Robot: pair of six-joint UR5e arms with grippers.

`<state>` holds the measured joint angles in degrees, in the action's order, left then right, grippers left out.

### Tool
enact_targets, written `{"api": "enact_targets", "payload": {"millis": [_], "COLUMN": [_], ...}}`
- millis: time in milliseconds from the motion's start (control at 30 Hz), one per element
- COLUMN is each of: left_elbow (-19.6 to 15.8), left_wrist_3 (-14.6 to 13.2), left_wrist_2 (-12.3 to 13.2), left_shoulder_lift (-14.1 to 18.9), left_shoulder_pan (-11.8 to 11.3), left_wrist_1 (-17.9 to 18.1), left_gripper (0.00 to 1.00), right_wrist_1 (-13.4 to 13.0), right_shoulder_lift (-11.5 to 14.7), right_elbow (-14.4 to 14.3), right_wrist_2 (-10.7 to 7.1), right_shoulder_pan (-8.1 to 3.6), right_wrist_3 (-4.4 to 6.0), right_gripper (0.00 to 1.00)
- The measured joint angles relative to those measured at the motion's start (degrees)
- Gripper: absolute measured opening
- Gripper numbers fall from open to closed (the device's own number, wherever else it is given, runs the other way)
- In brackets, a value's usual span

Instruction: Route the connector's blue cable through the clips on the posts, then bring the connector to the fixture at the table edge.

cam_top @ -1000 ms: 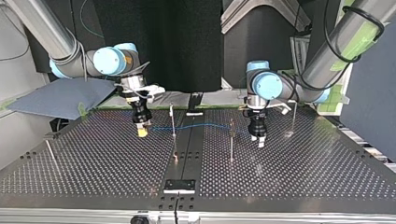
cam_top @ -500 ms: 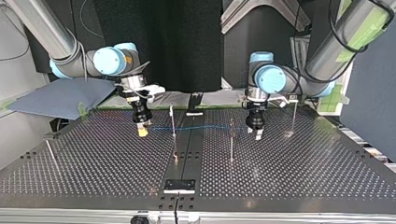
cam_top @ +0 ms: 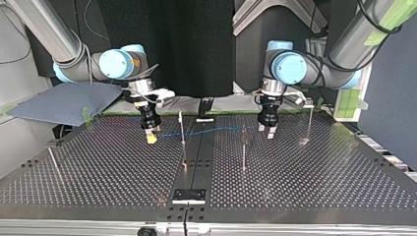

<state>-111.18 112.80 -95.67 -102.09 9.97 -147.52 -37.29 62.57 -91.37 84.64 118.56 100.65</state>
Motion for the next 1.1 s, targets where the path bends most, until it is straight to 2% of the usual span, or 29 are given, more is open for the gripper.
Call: {"api": "enact_targets", "payload": {"millis": [200,433,567,1100], "left_elbow": [-1.4,-2.1,-2.4,-4.2], "left_wrist_3": [0.2,0.1,0.0,0.6], "left_wrist_2": [1.9,2.8,2.9,2.7], "left_shoulder_lift": [1.7,2.1,2.8,9.8], "left_shoulder_pan": [0.6,1.6,2.1,3.1], "left_wrist_1": [-0.7,-1.5,-1.9,-2.8], "left_gripper": [1.00,1.00,1.00,1.00], "right_wrist_1": [0.0,0.0,0.0,0.1], "right_shoulder_lift": [0.0,0.0,0.0,0.0], "right_elbow": [0.0,0.0,0.0,0.0], "right_wrist_2": [0.00,-0.01,-0.04,-0.08], "right_shoulder_pan": [0.12,0.23,0.23,0.23], "right_wrist_3": [0.00,0.00,0.00,0.07], "right_gripper": [0.00,0.00,0.00,0.00]}}
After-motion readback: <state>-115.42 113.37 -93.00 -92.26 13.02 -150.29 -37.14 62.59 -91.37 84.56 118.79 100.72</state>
